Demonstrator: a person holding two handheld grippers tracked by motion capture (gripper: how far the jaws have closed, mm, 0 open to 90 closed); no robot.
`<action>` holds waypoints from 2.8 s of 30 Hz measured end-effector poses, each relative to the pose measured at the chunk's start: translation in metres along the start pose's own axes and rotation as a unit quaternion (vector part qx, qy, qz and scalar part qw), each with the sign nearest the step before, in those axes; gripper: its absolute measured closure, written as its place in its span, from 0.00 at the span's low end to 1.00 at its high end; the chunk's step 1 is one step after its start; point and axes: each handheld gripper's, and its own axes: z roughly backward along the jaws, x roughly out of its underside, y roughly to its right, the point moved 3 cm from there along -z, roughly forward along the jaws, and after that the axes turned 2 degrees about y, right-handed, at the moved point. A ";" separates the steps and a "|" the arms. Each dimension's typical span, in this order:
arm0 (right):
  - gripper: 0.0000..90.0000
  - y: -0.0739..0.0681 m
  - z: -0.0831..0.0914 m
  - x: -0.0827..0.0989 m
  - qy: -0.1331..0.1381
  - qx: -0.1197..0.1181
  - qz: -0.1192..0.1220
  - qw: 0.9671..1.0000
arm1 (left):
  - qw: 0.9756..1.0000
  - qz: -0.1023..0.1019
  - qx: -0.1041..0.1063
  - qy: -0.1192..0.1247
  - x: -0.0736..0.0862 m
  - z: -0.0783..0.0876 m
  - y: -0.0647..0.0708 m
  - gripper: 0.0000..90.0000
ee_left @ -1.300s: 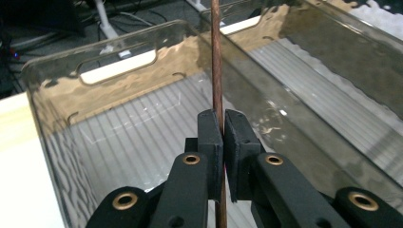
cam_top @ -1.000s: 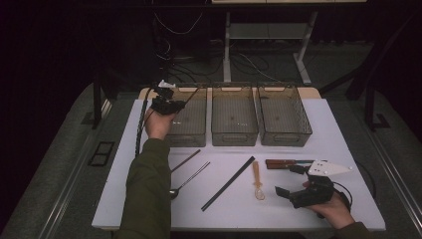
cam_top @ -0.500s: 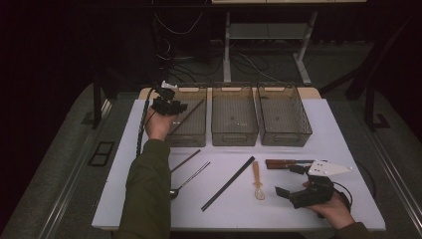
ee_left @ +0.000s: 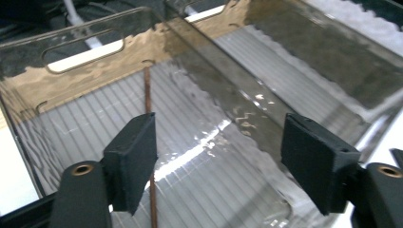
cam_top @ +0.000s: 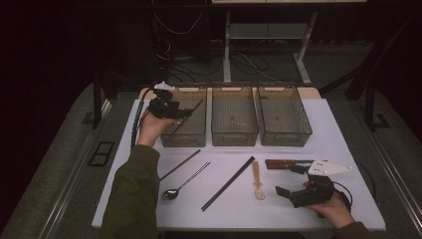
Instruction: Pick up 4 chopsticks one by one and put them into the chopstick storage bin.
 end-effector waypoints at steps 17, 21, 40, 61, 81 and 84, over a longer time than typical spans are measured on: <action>0.01 0.005 -0.006 0.003 -0.016 -0.004 0.006 1.000 | 0.999 -0.034 0.024 0.020 0.031 0.037 0.037 0.16; 0.01 0.005 -0.005 0.002 -0.016 -0.003 0.004 1.000 | 0.999 -0.037 0.028 0.024 0.042 0.042 0.045 0.15; 0.01 0.004 -0.005 0.002 -0.013 -0.002 0.005 1.000 | 0.997 -0.065 0.032 0.031 0.088 0.056 0.075 0.15; 0.01 0.003 -0.004 0.002 -0.013 -0.001 0.006 1.000 | 0.998 -0.067 0.013 -0.009 0.147 0.078 0.081 0.27; 0.01 0.002 -0.004 0.001 -0.013 0.000 0.007 1.000 | 0.995 -0.064 0.029 -0.069 0.170 0.071 0.070 0.76; 0.01 0.001 -0.004 0.001 -0.012 -0.001 0.007 1.000 | 0.996 -0.057 0.025 -0.066 0.171 0.073 0.066 0.81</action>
